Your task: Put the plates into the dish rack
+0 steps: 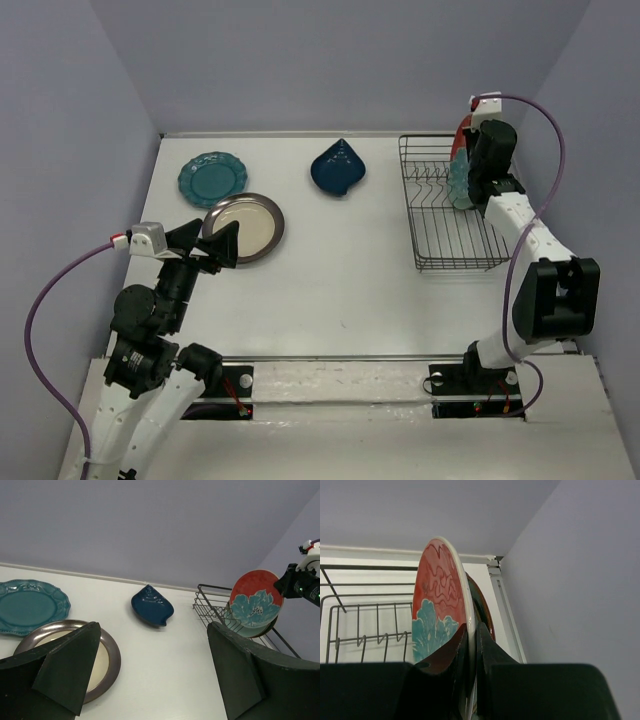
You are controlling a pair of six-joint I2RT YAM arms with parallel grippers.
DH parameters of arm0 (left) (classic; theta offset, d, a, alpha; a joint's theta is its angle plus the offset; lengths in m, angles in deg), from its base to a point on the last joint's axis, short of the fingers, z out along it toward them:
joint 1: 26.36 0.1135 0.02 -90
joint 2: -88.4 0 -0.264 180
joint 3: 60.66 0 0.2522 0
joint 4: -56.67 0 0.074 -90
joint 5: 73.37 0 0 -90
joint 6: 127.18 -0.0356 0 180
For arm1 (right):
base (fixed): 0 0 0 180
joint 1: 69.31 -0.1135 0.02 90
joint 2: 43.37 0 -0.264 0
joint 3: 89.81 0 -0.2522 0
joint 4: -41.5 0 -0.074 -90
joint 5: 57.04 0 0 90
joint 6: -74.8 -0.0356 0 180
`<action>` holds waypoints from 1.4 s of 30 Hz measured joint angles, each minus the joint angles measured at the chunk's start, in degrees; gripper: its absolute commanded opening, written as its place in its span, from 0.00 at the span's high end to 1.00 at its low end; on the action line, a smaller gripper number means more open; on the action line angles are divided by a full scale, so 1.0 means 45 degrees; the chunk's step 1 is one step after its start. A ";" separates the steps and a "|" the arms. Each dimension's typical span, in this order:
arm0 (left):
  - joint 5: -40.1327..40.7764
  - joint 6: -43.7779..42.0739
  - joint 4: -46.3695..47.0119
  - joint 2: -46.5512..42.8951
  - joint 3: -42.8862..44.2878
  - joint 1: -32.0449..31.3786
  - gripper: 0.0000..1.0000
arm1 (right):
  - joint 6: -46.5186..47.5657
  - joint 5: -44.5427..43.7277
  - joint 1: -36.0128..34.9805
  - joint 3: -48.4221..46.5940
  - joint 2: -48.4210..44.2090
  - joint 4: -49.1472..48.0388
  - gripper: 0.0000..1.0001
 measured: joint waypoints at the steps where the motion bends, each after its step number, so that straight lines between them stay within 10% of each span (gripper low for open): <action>1: 0.0000 0.0000 0.0000 0.0000 0.0000 0.0000 0.01 | -0.0034 0.0019 0.0000 0.0005 0.0097 -0.0005 0.93; 13: 0.0000 0.0000 0.0000 0.0000 0.0000 0.0000 0.01 | -0.0656 0.0068 -0.0058 0.1039 0.0962 -0.0627 0.91; 21: 0.0063 0.0024 0.0000 0.0034 0.0000 0.0000 0.01 | -0.1520 -0.0612 -0.0058 0.0962 0.1117 -0.1360 0.38; 27: 0.0160 0.0068 0.0000 0.0466 0.0000 0.0005 0.01 | -0.2769 -0.0903 -0.0058 0.0175 0.0753 -0.0719 0.17; 39: -0.0355 0.0539 -0.0087 0.3575 0.0627 0.0194 0.02 | -0.7864 0.0952 -0.1088 -0.0136 -0.2633 0.1739 0.19; 42: -0.0787 0.0831 -0.0063 0.5654 0.1501 0.0199 0.16 | -0.8971 0.1875 -0.1894 0.0534 -0.3667 0.1821 0.22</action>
